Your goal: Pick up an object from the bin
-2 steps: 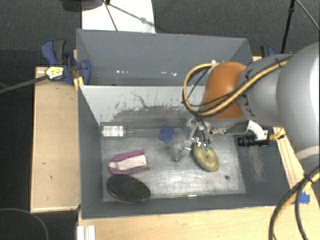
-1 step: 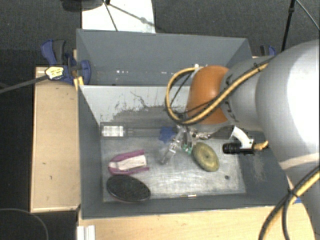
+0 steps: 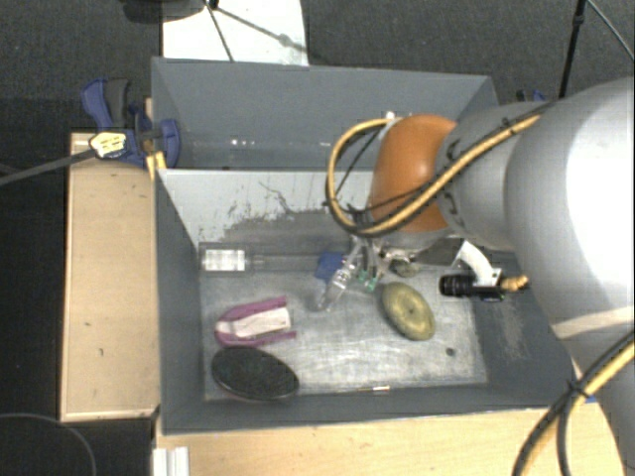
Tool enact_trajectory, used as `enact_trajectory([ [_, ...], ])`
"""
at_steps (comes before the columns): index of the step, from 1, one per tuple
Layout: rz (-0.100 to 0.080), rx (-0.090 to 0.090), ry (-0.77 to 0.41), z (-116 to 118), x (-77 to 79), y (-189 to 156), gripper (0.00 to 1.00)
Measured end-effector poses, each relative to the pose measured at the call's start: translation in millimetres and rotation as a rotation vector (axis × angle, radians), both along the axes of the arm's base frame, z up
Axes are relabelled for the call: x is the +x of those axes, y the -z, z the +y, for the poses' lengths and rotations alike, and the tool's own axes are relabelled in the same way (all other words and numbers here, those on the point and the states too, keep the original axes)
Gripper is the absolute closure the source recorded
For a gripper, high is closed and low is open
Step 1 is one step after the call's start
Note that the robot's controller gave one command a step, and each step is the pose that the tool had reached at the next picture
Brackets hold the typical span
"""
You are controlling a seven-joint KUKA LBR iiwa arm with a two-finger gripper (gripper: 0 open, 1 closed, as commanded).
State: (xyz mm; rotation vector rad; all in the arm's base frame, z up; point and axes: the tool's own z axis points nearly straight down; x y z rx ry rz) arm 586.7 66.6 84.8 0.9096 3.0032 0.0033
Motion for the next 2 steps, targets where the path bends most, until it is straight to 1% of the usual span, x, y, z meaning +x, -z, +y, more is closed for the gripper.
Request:
enact_trajectory([
  [1,0.005,0.001,0.071,1,-1.3,5,0.00],
  [2,0.005,0.000,-0.112,-35,3.7,5,0.00],
])
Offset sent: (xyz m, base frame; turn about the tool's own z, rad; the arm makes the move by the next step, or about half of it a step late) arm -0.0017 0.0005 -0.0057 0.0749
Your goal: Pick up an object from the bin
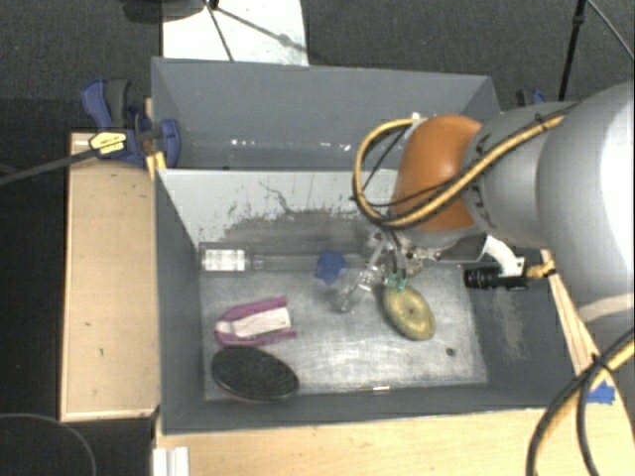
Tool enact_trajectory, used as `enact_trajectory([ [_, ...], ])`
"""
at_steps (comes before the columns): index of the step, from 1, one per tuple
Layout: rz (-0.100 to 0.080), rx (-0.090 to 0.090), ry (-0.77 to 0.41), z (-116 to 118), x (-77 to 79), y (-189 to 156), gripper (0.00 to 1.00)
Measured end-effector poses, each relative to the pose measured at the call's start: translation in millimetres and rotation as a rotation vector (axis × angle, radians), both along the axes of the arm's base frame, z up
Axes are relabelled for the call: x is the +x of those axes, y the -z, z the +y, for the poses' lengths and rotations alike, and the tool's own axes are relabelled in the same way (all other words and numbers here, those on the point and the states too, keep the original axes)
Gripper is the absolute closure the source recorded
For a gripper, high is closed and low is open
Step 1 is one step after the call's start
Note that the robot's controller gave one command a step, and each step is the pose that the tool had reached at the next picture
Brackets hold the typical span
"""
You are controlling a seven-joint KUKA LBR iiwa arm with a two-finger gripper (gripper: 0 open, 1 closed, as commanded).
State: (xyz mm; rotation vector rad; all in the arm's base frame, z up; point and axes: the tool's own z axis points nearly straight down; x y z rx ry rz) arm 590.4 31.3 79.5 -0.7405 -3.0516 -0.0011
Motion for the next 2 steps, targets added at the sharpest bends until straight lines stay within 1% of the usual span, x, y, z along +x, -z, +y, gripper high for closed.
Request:
enact_trajectory([
  [1,0.004,-0.003,0.072,53.5,0.2,3.3,0.00],
  [2,-0.003,-0.002,0.073,52.1,2.7,1.3,1.00],
])
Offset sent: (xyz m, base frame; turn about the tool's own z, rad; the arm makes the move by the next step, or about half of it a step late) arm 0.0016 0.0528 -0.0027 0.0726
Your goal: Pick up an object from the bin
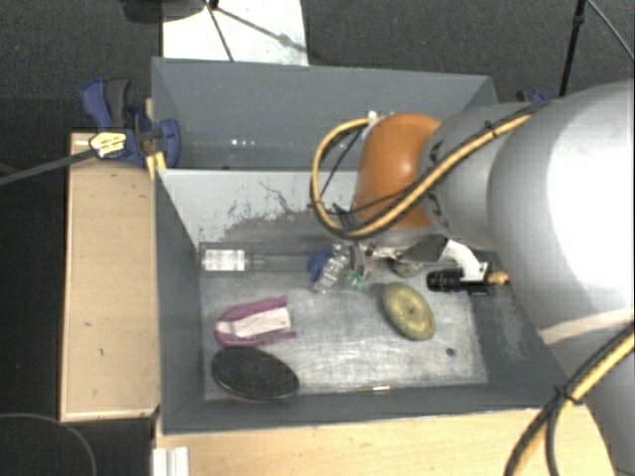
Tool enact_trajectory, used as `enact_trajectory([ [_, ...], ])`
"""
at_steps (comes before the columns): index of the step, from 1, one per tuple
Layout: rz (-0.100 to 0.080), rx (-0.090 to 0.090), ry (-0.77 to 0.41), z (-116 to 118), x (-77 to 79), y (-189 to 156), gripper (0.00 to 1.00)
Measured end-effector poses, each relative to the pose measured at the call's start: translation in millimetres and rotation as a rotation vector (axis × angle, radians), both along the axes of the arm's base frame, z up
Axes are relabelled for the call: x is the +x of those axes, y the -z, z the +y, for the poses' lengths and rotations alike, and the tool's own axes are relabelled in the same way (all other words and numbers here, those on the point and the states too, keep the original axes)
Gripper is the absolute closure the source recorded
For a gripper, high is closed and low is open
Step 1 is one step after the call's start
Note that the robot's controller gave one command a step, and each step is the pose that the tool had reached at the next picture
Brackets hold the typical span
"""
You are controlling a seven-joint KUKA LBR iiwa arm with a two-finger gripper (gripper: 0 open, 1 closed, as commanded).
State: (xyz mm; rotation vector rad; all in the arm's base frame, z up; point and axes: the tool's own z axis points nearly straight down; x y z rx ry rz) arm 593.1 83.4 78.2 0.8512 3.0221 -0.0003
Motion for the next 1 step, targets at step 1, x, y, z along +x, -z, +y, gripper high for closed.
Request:
enact_trajectory([
  [1,0.000,0.004,0.035,0.3,-1.1,1.0,1.00],
])
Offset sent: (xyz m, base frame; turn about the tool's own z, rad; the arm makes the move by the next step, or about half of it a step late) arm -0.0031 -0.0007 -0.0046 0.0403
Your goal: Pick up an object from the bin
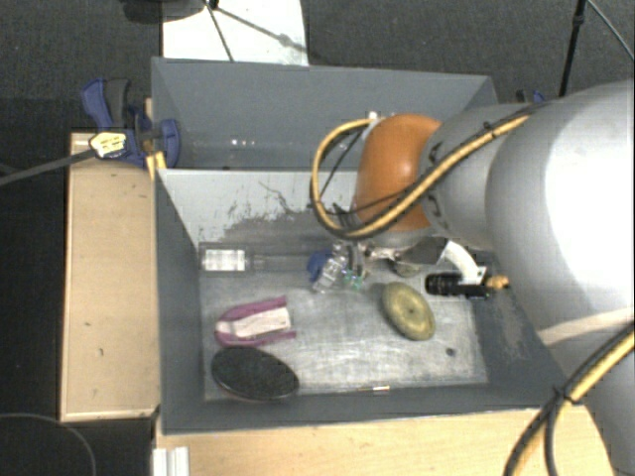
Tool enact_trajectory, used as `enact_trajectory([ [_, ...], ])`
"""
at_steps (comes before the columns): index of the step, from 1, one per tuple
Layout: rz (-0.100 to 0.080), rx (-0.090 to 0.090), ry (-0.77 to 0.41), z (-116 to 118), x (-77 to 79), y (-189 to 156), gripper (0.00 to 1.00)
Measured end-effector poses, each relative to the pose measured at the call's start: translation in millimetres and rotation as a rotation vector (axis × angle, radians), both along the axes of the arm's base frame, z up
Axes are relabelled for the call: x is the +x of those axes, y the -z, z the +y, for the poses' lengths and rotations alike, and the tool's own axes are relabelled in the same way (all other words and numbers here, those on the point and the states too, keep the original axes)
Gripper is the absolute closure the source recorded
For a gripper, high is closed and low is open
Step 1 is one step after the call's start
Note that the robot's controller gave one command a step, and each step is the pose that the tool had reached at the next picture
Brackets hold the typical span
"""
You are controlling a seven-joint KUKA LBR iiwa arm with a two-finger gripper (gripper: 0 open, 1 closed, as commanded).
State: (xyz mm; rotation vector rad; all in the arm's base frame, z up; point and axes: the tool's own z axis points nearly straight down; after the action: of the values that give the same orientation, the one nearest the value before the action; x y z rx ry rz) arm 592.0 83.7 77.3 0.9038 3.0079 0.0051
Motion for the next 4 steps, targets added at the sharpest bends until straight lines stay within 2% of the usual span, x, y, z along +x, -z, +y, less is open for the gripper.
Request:
enact_trajectory([
  [2,0.002,0.007,0.025,-6,0.1,1,1.00],
  [3,-0.001,-0.001,0.004,-1,0.5,2,1.00],
  [4,0.004,-0.004,-0.087,-16,-37.1,-4,1.00],
])
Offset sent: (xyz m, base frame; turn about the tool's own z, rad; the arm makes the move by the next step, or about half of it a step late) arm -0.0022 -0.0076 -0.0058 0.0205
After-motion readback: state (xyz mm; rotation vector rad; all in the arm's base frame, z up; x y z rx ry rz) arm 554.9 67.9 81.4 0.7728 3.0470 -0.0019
